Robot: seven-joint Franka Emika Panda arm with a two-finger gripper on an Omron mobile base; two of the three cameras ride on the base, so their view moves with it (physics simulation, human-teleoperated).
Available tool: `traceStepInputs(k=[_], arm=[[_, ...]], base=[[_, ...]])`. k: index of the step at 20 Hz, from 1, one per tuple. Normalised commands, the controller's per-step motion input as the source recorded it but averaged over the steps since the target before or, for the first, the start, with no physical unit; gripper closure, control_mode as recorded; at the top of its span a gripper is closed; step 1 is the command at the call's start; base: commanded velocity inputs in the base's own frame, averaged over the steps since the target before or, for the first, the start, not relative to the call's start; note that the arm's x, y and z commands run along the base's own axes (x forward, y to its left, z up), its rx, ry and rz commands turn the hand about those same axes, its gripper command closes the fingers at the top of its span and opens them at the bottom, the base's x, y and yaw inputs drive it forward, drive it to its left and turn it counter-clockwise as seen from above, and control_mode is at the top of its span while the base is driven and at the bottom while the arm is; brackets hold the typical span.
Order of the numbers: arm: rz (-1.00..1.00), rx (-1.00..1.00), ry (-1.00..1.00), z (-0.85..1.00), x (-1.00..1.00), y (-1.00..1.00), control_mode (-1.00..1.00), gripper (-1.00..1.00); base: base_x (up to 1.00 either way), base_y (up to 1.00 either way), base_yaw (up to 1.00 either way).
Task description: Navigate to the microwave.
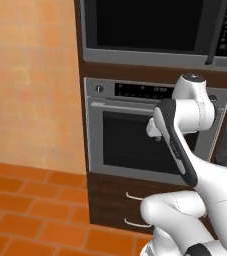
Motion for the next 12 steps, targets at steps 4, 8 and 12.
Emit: traceStepInputs(k=[4,8,12], arm=[[0.00,0.00,0.00,0.00,0.00,0.00,1.00,-1.00],[0.00,0.00,0.00,0.00,0.00,0.00,1.00,-1.00],[0.00,0.00,0.00,0.00,0.00,0.00,1.00,-1.00]], base=[[0.64,0.00,-0.29],[0.60,0.14,-0.30],[0.61,0.54,-0.27]])
